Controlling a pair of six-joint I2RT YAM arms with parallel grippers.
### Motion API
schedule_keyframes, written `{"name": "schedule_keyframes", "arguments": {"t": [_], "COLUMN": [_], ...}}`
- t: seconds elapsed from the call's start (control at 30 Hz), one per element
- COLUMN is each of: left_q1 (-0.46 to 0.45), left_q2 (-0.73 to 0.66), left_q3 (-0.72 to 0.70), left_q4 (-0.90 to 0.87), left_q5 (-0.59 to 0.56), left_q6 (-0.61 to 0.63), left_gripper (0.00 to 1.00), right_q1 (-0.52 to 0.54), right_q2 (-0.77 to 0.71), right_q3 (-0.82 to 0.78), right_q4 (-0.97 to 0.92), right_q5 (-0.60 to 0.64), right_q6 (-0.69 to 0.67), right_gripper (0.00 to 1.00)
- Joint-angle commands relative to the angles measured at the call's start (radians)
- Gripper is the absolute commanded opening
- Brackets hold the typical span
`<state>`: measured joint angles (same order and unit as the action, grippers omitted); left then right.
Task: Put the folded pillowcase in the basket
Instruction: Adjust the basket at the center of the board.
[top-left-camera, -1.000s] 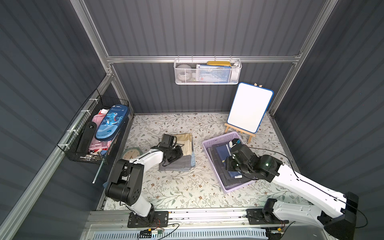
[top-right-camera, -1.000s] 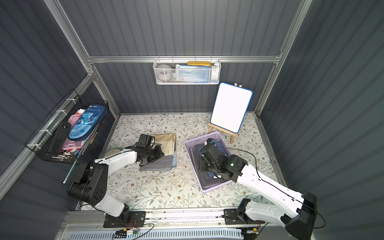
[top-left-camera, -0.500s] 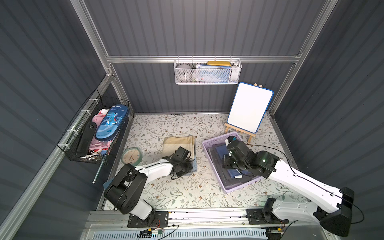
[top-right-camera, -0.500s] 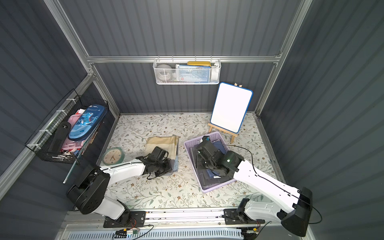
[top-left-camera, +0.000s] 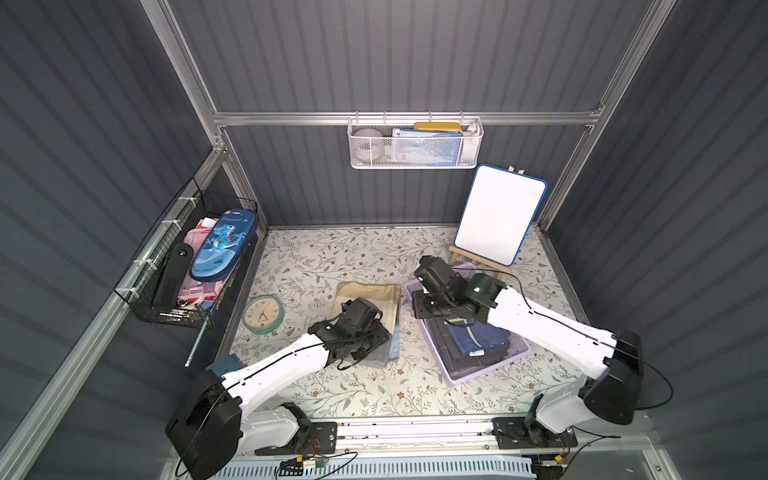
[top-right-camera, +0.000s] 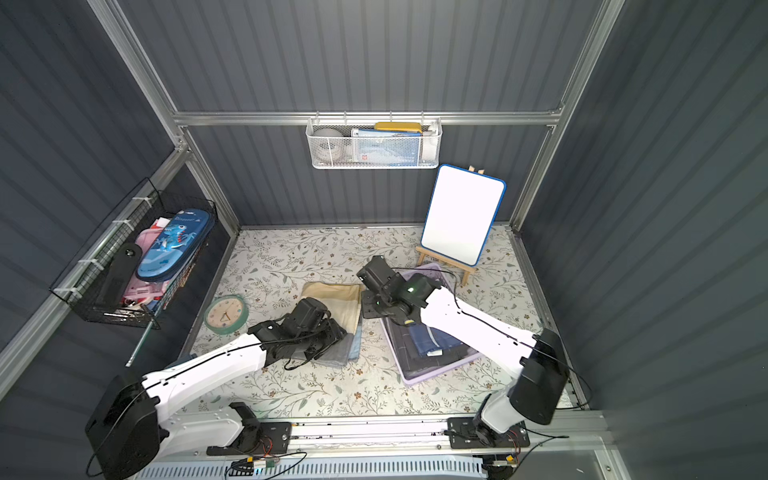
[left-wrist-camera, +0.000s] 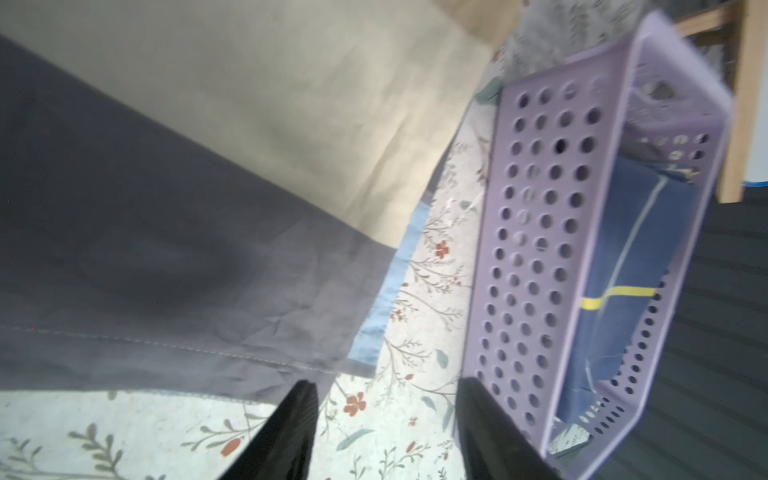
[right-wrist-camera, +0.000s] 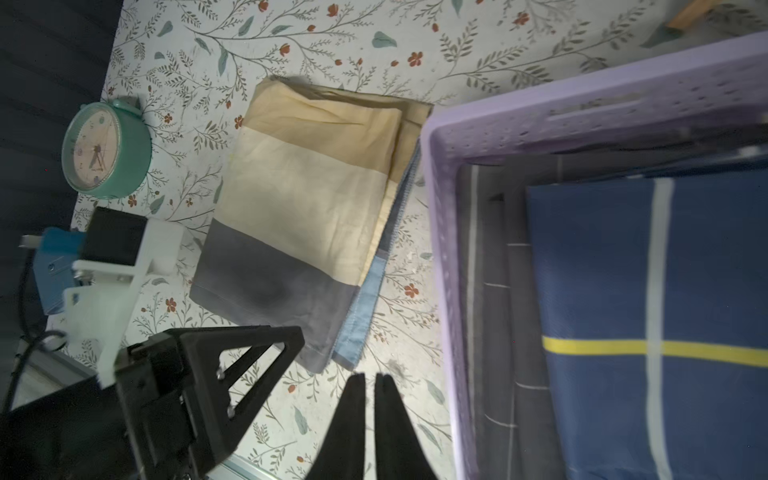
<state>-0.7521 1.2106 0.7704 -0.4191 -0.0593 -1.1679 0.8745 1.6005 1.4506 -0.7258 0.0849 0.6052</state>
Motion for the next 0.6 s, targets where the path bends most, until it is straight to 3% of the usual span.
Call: {"name": "schedule_keyframes", "arguments": {"t": [0.0, 0.1, 0.27, 0.57], "left_q1": [0.025, 0.073, 0.23, 0.238], "left_q2": [-0.037, -0.098, -0.176, -0.225], "left_q3": [0.072, 0.098, 0.083, 0.101], "left_q4": [-0.183, -0.228, -0.25, -0.325], "left_q5": [-0.137, -0.156, -0.085, -0.123], "left_q6": [-0.016, 0.026, 0.132, 0.144], "left_gripper": [0.68, 0.68, 0.68, 0.68], "right_q1": [0.017, 0.02, 0.018, 0.031], "right_q2": [0.149, 0.318, 0.528, 0.738], "right_q3": [0.088, 0.187, 0.344, 0.541], "right_q4": [0.009, 0.003, 0.004, -0.047], "right_q5": [-0.078, -0.113, -0.104, -0.145], "right_q6": [0.022, 0.037, 0.051, 0.031], "right_gripper": [0.09, 0.0, 0.0, 0.0]}}
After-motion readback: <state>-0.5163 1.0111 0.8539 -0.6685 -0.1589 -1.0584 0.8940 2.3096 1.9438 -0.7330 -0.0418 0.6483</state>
